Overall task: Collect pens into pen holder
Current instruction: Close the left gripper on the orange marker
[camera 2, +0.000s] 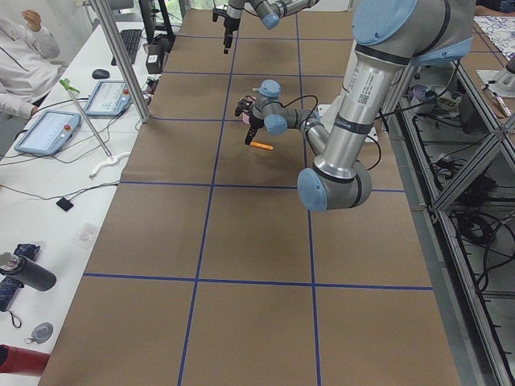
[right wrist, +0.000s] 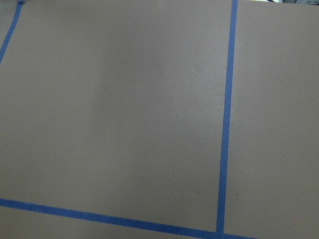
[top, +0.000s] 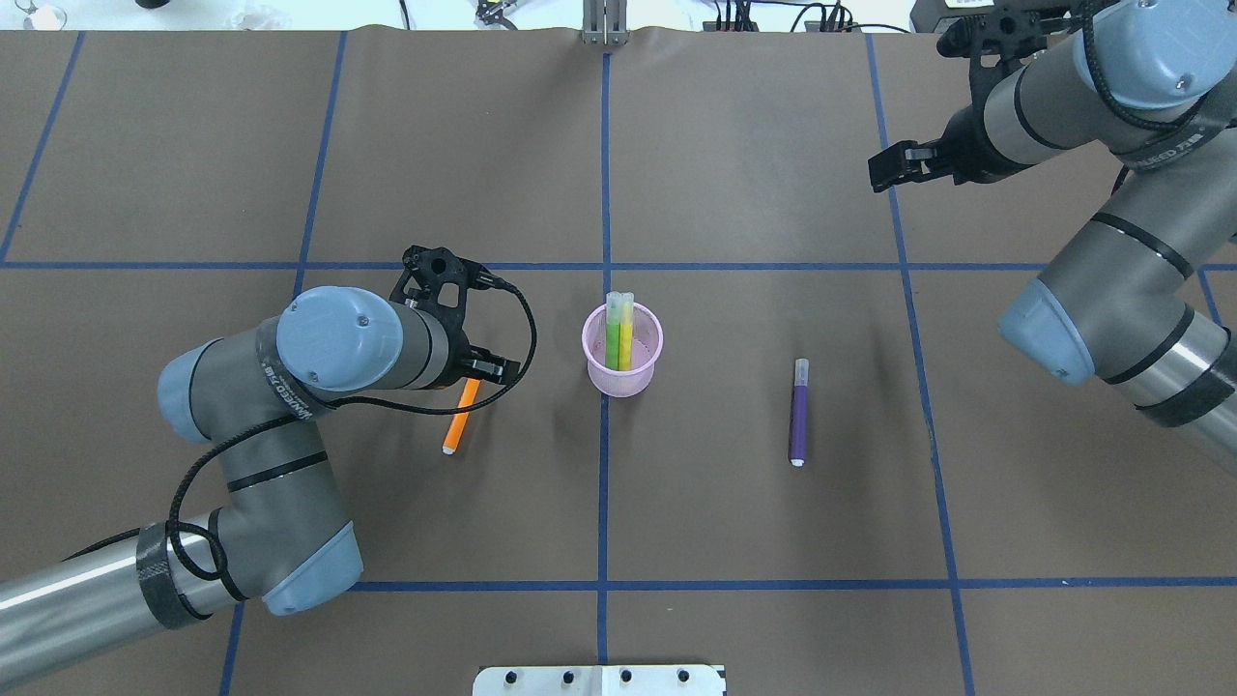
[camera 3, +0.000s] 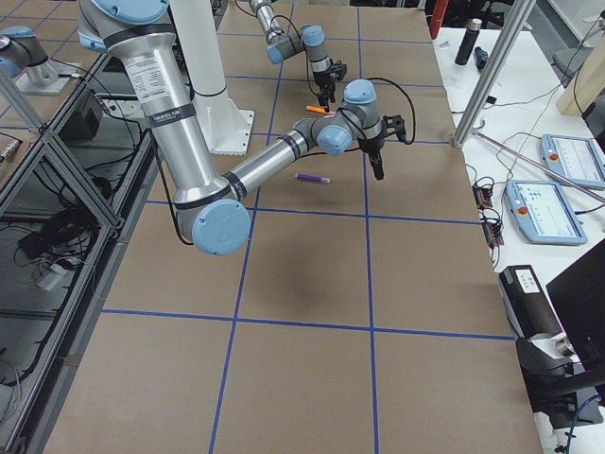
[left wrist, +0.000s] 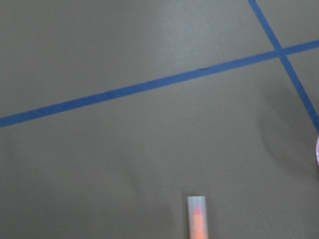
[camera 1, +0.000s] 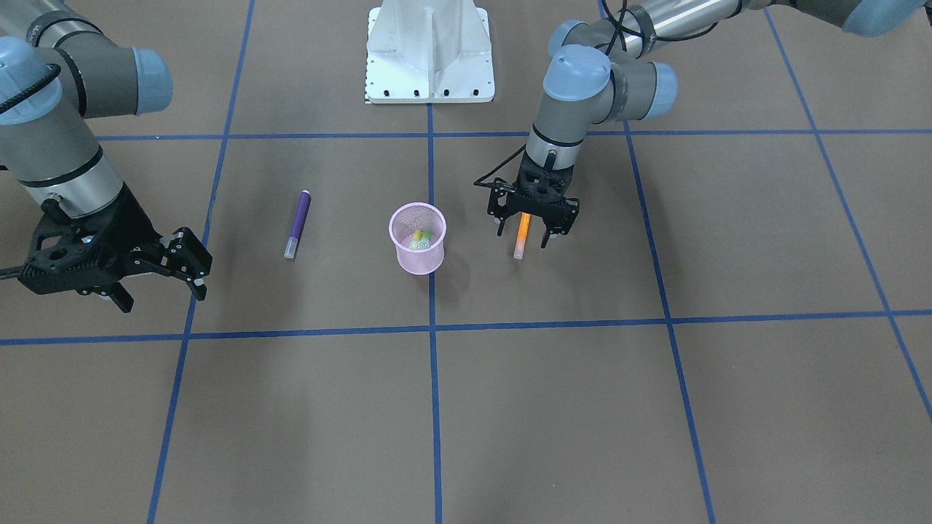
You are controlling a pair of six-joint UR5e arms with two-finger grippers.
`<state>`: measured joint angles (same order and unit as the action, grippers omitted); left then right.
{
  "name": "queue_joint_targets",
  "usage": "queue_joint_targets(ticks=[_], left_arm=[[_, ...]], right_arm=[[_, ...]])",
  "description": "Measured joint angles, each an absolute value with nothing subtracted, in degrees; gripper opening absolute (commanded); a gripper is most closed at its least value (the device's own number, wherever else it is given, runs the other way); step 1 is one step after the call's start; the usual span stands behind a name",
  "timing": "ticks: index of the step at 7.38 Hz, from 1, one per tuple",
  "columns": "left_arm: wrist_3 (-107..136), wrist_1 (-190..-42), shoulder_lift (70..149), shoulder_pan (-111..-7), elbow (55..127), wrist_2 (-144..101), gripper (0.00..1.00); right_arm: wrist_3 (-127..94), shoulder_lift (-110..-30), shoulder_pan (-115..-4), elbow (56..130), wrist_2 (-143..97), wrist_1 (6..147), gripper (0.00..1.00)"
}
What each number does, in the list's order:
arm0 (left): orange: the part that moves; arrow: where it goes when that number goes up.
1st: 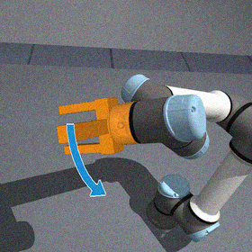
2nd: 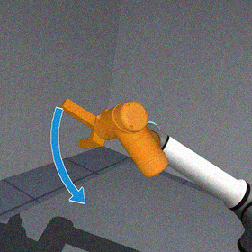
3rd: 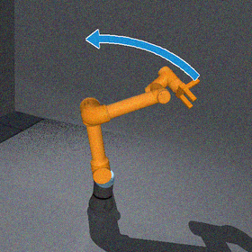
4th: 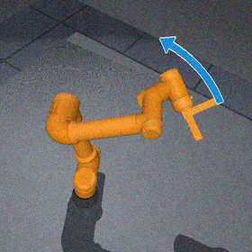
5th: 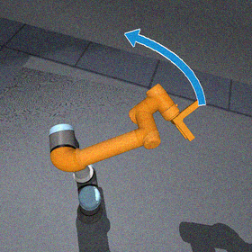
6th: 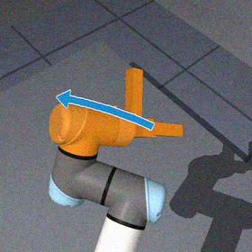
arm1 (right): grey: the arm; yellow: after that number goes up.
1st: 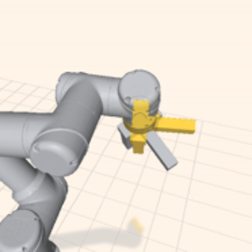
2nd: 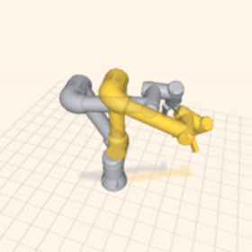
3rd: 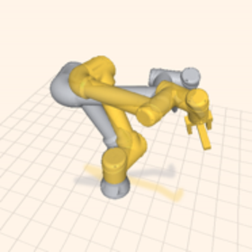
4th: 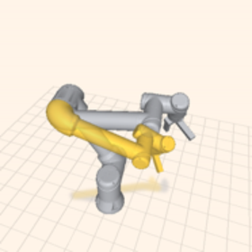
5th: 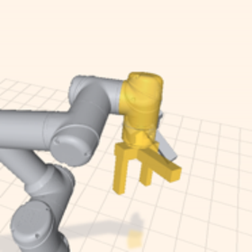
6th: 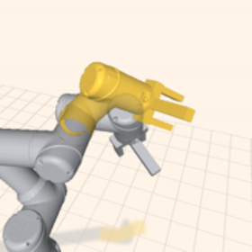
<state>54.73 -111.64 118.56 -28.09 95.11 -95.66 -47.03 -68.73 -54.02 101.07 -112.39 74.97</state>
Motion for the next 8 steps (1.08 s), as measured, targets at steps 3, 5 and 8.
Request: queue_joint_targets(ticks=[3,5,8], left_arm=[[54.4,-111.7,119.1,-28.1,94.1,-95.7,0.57],[54.5,-111.7,119.1,-28.0,93.9,-96.0,0.53],[54.6,-111.6,119.0,-28.0,93.7,-96.2,0.50]], right_arm=[[-47.1,-68.8,-54.0,101.1,-112.4,75.0,1.00],[-47.1,-68.9,-54.0,101.1,-112.3,75.0,1.00],[-47.2,-69.0,-54.0,101.1,-112.3,74.9,1.00]])
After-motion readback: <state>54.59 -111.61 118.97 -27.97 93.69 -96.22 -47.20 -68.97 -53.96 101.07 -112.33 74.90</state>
